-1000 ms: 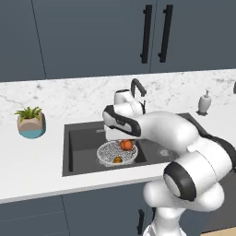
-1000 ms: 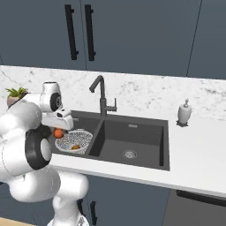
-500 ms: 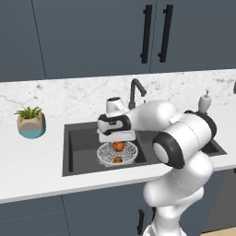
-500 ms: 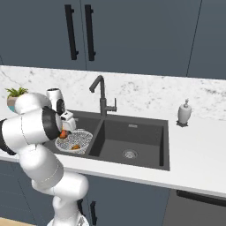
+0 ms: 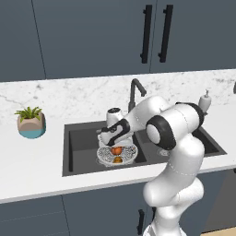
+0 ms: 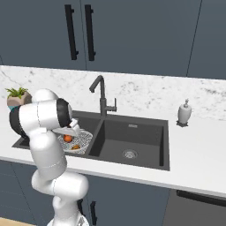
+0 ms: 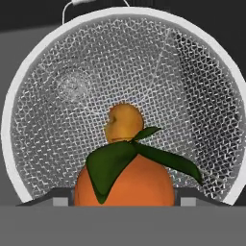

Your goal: Put the colander in the sink, put the peach, orange in the colander, and turn on the sink faucet and pour water over the colander.

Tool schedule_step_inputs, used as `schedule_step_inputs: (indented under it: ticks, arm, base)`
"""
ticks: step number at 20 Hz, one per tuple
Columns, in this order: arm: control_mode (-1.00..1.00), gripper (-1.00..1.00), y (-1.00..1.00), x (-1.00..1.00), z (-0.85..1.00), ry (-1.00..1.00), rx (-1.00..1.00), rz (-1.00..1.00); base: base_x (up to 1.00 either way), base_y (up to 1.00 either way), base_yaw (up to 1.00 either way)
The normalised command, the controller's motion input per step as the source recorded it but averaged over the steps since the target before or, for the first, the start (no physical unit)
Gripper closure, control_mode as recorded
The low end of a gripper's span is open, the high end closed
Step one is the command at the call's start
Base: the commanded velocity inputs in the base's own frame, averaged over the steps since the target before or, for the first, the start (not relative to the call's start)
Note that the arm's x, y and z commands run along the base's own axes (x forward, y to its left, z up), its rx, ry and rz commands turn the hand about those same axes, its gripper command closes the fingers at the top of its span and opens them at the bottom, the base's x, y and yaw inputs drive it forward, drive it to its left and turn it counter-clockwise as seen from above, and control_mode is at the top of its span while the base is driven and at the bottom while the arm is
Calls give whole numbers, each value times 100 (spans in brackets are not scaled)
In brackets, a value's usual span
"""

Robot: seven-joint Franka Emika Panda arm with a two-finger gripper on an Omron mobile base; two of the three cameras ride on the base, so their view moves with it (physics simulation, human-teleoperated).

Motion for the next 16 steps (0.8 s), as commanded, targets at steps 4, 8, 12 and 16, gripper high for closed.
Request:
schedule_step_inputs:
  ticks: [4,8,12,16]
  arm:
    - [-100,100,0,31,-39,0,0,2]
    - [-100,100,0,33,-28,0,0,2]
    - [-100,100,1,48,-28,0,0,1]
    - [-100,100,8,51,-27,0,0,0]
  base:
    - [0,0,0]
    - [0,0,0]
    - [0,0,0]
    - [0,0,0]
